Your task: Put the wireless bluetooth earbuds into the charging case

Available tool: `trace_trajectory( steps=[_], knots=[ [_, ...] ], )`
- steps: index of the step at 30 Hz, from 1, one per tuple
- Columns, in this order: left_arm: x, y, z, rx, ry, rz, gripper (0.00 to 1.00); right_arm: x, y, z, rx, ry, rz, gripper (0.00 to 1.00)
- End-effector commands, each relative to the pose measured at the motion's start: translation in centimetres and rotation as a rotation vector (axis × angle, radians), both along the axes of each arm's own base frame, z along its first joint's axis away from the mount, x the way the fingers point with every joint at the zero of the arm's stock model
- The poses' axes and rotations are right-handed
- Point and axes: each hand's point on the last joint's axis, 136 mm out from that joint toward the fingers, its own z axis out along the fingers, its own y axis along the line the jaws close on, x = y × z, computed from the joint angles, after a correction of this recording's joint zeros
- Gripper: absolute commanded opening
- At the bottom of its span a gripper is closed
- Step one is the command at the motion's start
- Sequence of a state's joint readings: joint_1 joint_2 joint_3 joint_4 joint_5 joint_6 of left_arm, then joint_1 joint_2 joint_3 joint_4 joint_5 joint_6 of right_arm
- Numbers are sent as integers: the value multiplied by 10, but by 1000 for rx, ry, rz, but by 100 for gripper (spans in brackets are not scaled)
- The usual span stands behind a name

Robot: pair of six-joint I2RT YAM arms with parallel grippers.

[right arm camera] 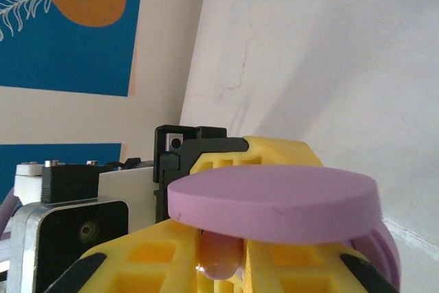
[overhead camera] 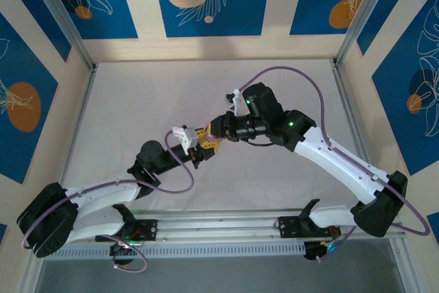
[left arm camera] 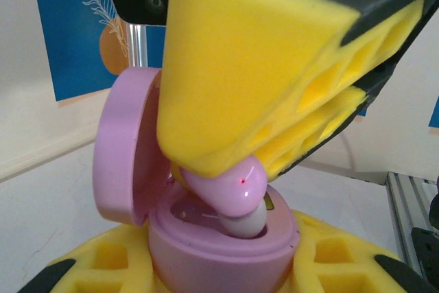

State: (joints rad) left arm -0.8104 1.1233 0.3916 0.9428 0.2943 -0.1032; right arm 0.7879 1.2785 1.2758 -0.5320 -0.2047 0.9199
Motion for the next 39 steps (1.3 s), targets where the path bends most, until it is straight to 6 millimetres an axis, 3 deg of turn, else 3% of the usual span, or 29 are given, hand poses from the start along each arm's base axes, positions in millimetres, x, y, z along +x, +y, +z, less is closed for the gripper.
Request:
trace_trajectory(
  steps=[1,27,39],
  knots=[
    [-6,0,34,-84,-66,-16,27,-4,0,-2,-49,-11,16,24],
    [-6,1,37,-87,-66,-13,27,-6,-8,4,-96,-43,-2,32],
    [-6,0,37,-89,-63,-15,27,-11,-8,10,-84,-55,21,31]
  ],
)
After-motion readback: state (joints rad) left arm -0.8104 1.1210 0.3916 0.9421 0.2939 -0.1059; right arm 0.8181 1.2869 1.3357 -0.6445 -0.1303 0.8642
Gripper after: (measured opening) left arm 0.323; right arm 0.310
